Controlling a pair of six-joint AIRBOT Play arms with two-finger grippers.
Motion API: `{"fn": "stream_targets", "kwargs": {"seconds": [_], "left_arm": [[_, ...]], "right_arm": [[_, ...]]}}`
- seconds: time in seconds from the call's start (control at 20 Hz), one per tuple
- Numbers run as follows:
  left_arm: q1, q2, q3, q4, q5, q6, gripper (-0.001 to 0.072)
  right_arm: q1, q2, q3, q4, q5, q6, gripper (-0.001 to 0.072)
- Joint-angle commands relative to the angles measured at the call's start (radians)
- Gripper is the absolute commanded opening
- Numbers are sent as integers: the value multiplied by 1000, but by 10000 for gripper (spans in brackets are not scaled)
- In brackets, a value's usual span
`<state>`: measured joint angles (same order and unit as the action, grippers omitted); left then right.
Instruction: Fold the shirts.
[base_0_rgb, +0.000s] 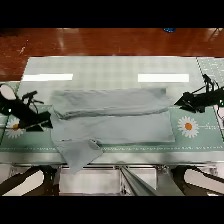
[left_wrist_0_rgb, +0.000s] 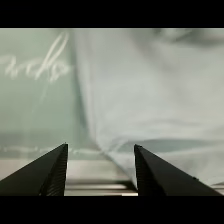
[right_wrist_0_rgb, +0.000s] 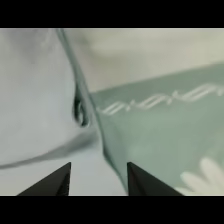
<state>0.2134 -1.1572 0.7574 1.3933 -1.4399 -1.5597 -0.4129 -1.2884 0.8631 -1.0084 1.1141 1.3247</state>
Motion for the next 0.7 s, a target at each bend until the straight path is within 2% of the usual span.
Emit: {"fn": "stream_targets", "kwargs": {"seconds": [0.0,0.1,0.3,0.45,0.65], "left_arm": [[77,135,-231,-89,18,7,507],[102,164,-286,-163,26,14,507],[98,167,-326,-194,-16,11,507],[98,167,-374,-280,19,-8,507],[98,167,-404,-288,98,-55,507]], "right_arm": [[-25,179,-261,254,-136,-121,409],[-14,235,-320,326,-127,-166,409],[5,295,-333,350,-95,-167,409],[5,310,-333,376,-80,-163,409],[5,312,-332,459,-71,-178,409]]}}
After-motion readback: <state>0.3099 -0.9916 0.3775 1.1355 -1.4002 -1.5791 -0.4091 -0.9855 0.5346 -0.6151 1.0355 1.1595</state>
